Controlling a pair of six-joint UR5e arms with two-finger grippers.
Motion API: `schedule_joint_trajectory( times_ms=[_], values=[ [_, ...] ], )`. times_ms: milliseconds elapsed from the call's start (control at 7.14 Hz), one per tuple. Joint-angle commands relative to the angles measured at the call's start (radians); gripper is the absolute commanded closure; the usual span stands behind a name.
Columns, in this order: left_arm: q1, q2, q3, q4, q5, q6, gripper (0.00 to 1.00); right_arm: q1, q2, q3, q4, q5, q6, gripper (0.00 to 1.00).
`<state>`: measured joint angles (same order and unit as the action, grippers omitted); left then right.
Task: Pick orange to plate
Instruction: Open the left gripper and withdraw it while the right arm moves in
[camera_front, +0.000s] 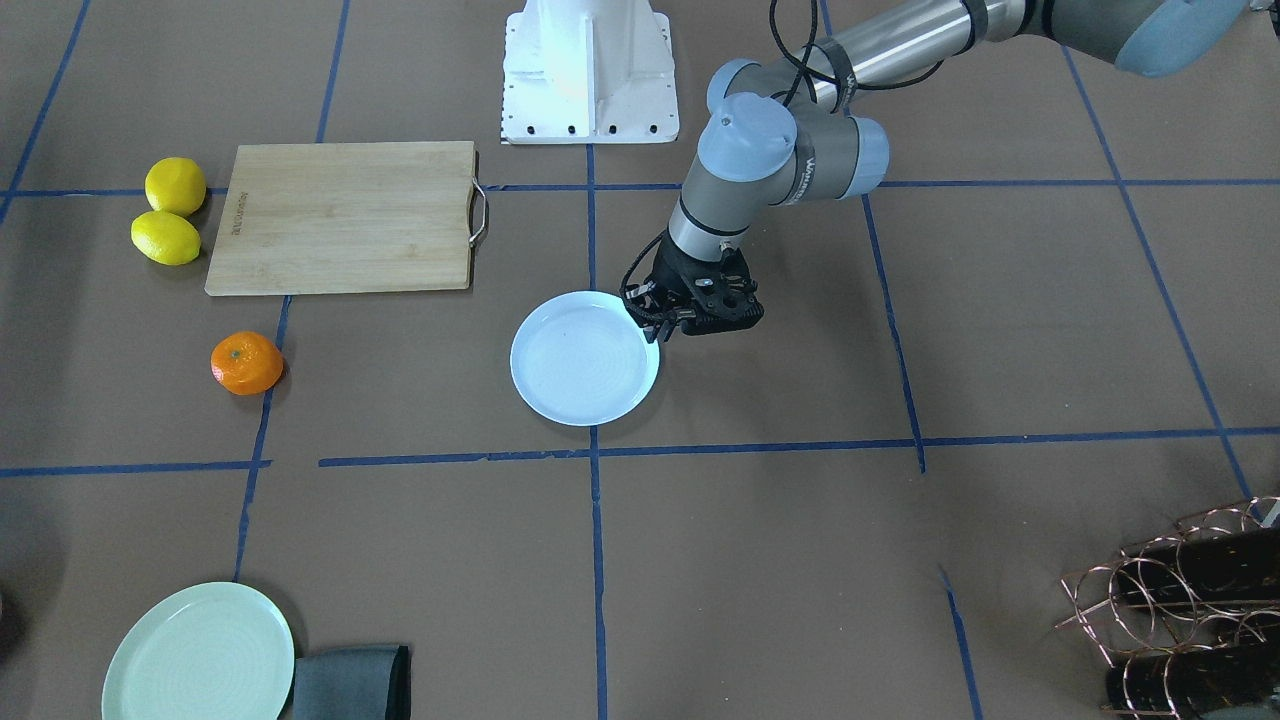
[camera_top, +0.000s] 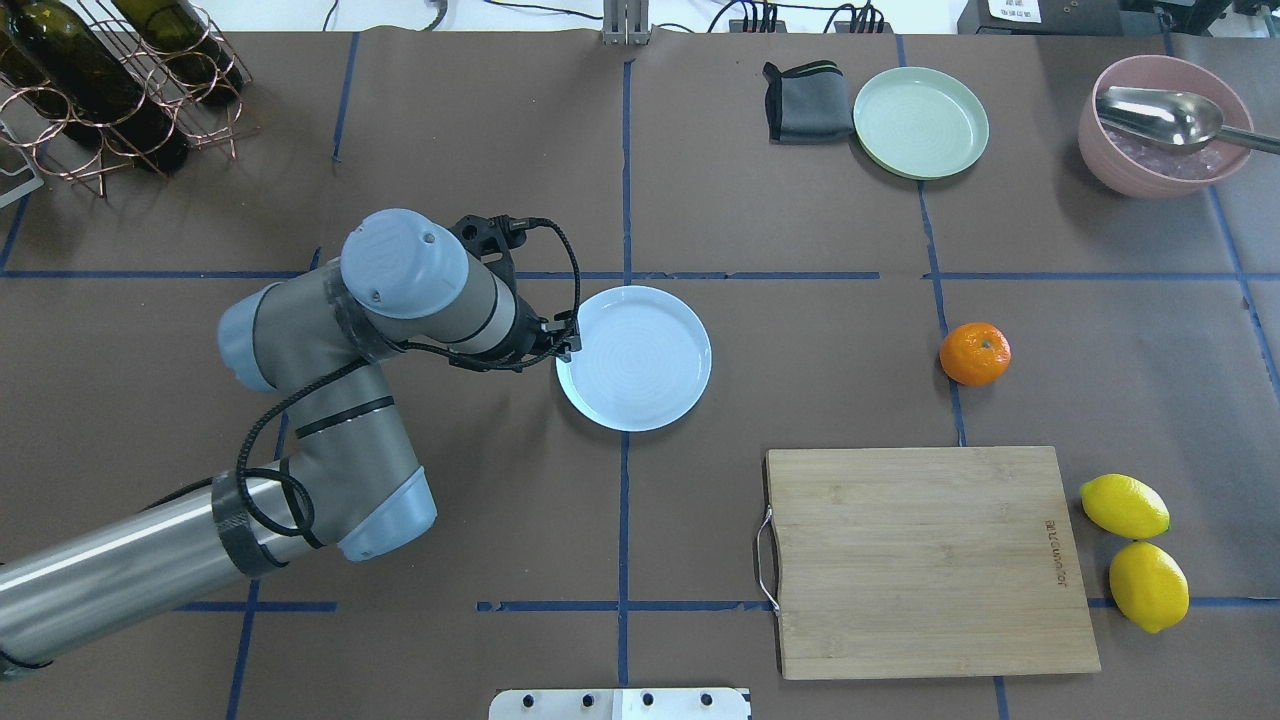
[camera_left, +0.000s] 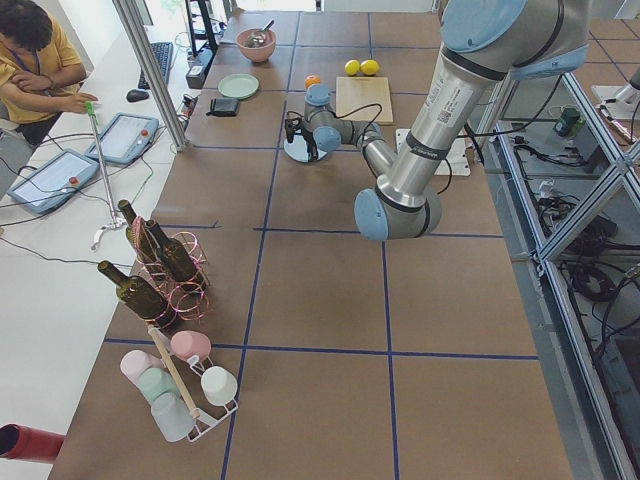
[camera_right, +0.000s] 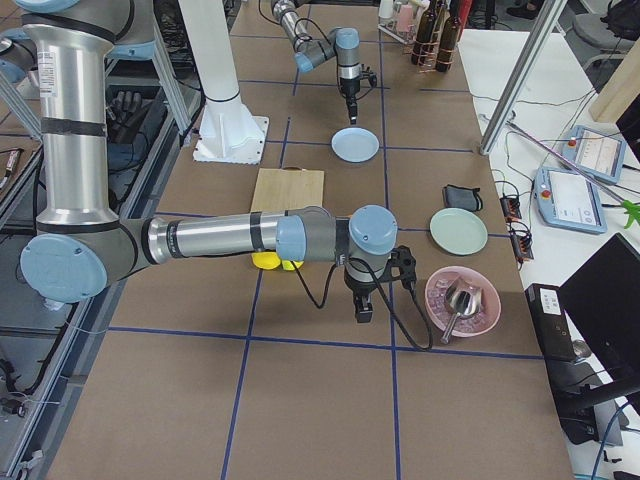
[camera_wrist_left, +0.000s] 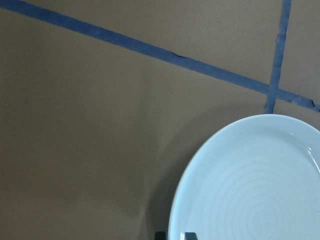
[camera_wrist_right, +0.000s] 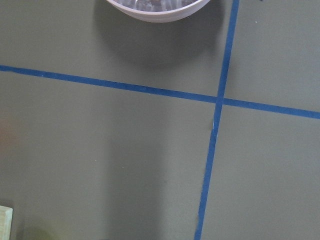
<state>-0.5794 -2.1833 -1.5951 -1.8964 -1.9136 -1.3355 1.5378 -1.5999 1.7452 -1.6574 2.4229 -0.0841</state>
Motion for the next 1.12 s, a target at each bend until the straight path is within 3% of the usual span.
schedule_joint_trajectory(
  times_ms=[0,140,280,560,700,980],
  values=[
    [-0.144,0.121,-0.23,0.188,-0.089,0.305,0.0,-0.088,0.012,0.002,0.121,0.004,0.145,0.0],
    [-0.246,0.198,-0.317,0.274,-0.105,0.466,0.0,-0.135,0.021,0.002,0.195,-0.005,0.247,0.0],
    [-0.37,0.224,-0.339,0.366,-0.154,0.669,0.0,-0.166,0.061,0.002,0.205,-0.014,0.303,0.0],
    [-0.614,0.319,-0.332,0.466,-0.264,1.12,0.0,-0.241,0.142,0.0,0.189,-0.045,0.381,0.0],
    [-0.716,0.395,-0.312,0.468,-0.315,1.241,0.0,-0.281,0.179,0.002,0.186,-0.07,0.455,0.0],
    [-0.947,0.55,-0.26,0.467,-0.32,1.552,0.0,-0.324,0.219,0.0,0.176,-0.1,0.498,0.0]
  ],
)
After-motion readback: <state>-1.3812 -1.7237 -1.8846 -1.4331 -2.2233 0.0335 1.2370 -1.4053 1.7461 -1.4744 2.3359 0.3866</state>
